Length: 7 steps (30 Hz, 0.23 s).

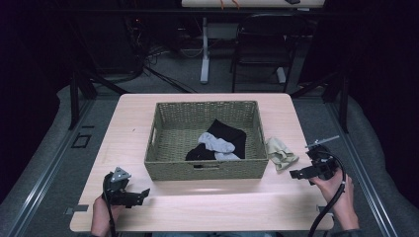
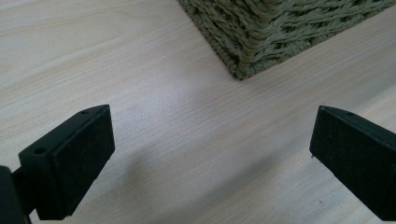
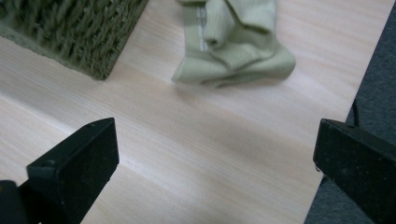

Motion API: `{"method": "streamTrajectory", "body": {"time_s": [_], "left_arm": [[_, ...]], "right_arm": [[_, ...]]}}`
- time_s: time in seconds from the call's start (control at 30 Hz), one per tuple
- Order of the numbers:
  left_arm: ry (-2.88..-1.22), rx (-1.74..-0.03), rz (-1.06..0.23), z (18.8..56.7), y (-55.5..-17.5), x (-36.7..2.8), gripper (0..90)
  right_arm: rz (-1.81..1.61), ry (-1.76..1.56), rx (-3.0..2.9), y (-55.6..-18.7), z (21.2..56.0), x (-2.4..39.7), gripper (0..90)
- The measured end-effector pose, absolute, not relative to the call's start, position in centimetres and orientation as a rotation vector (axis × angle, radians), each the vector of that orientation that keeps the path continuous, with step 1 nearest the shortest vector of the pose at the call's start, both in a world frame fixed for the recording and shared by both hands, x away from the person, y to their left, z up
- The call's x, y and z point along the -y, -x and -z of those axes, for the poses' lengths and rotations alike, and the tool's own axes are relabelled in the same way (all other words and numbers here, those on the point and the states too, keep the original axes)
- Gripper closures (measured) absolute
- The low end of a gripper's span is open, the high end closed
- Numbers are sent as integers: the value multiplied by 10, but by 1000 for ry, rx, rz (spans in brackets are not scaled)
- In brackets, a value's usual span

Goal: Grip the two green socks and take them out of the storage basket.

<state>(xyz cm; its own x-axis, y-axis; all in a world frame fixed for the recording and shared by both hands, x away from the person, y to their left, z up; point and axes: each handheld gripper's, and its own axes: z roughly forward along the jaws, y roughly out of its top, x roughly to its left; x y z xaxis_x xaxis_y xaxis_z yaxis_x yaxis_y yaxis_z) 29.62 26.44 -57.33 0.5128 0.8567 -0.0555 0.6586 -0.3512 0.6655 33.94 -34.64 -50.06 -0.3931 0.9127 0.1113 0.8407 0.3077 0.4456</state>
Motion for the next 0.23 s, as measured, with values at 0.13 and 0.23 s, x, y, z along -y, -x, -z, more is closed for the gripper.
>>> {"method": "streamTrajectory", "body": {"time_s": [0.13,0.23], "left_arm": [[-2111,-1223,-419,571,-297,-263,0],[-2094,-1247,-419,573,-299,-264,0]], "right_arm": [[-652,-1641,-2401,-334,509,350,0],[-651,-1623,-2374,-336,504,353,0]]}}
